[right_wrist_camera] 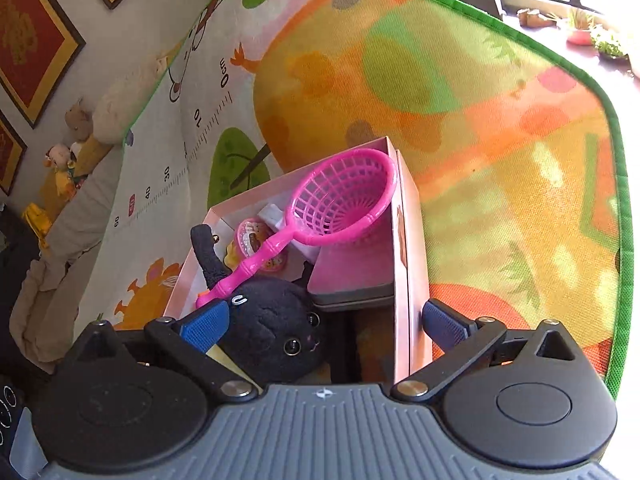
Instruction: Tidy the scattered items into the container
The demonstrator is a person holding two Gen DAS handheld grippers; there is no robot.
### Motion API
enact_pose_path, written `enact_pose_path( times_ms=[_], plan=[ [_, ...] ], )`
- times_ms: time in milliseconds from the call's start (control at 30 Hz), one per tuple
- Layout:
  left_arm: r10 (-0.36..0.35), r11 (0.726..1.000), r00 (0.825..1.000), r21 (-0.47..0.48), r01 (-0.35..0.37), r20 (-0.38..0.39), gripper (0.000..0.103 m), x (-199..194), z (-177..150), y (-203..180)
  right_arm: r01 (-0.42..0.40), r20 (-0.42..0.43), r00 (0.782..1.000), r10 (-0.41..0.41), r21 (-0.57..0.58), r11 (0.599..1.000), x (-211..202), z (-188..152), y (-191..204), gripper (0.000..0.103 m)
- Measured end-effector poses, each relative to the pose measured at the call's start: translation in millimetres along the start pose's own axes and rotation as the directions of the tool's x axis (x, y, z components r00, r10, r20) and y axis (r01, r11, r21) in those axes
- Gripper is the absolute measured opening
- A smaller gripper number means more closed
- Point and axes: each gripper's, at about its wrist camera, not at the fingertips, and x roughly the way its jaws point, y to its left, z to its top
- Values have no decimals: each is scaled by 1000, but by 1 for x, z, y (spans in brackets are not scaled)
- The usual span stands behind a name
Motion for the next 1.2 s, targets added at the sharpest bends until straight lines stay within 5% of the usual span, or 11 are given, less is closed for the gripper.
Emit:
enact_pose_path(
  times_ms=[133, 367, 533, 700, 933, 1033, 1200],
  plan=[
    [0, 999, 1000, -36, 0, 11, 103, -1, -4, 9, 20, -21, 1000, -21, -60, 998, 2, -3, 19, 103],
    [140, 988, 990, -72, -138, 23, 103, -33, -13, 49, -75, -84, 994, 65, -121, 990, 36, -4, 78, 103],
    [235, 968, 972, -88, -233, 15, 103, -45, -14, 78, -104, -65, 993, 96, -136, 985, 65, -2, 118, 103],
    [241, 967, 970, -94, -237, 33, 103, -54, -17, 84, -74, -15, 997, 72, -138, 988, 65, -10, 128, 103],
    [349, 924, 937, -172, -343, 7, 103, -65, -36, 69, 140, 176, 978, -112, -156, 978, 9, -67, 116, 103],
    [378, 913, 926, -171, -370, 12, 103, -70, -49, 54, 222, 168, 968, -184, -247, 943, -3, -97, 125, 103],
    [472, 876, 881, -131, -464, 37, 103, -71, -67, 33, 314, 213, 945, -247, -387, 867, -14, -146, 150, 103]
  ],
)
